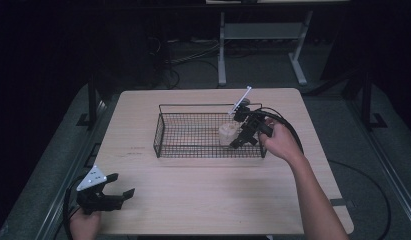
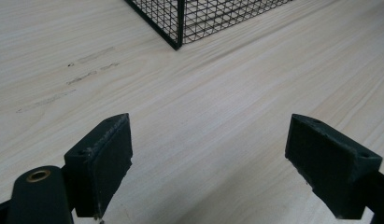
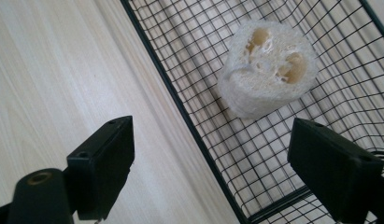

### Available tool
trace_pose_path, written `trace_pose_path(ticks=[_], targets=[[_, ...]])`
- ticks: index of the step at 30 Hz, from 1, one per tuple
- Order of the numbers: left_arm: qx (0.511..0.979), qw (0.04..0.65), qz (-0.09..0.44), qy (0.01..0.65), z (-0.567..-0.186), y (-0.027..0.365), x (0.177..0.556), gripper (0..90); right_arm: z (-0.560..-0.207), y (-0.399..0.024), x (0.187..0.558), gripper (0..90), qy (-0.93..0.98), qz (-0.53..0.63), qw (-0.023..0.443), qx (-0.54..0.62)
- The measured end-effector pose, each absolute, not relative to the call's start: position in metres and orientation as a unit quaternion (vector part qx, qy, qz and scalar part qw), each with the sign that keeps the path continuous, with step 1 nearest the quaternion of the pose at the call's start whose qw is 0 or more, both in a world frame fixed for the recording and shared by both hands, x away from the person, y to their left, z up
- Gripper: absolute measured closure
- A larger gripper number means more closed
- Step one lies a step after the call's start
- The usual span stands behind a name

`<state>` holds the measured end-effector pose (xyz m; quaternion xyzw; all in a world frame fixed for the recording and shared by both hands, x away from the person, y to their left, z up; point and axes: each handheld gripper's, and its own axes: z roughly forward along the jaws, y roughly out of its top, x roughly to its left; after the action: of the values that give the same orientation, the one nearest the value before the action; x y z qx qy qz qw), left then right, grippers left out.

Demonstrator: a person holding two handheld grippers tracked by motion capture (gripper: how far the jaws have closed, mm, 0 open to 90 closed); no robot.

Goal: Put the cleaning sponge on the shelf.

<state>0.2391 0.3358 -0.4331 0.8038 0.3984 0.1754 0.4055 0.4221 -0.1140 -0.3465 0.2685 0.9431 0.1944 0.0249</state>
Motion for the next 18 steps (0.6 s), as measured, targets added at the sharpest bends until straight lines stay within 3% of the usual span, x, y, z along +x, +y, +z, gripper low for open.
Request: trace_pose_path(ticks=[18], targets=[[0.805, 0.405, 0.175, 0.396, -0.433, 0.334, 0.24, 13.7, -0.345, -0.121, 0.394, 14.5, 0.947, 0.208, 0.034, 0.241]])
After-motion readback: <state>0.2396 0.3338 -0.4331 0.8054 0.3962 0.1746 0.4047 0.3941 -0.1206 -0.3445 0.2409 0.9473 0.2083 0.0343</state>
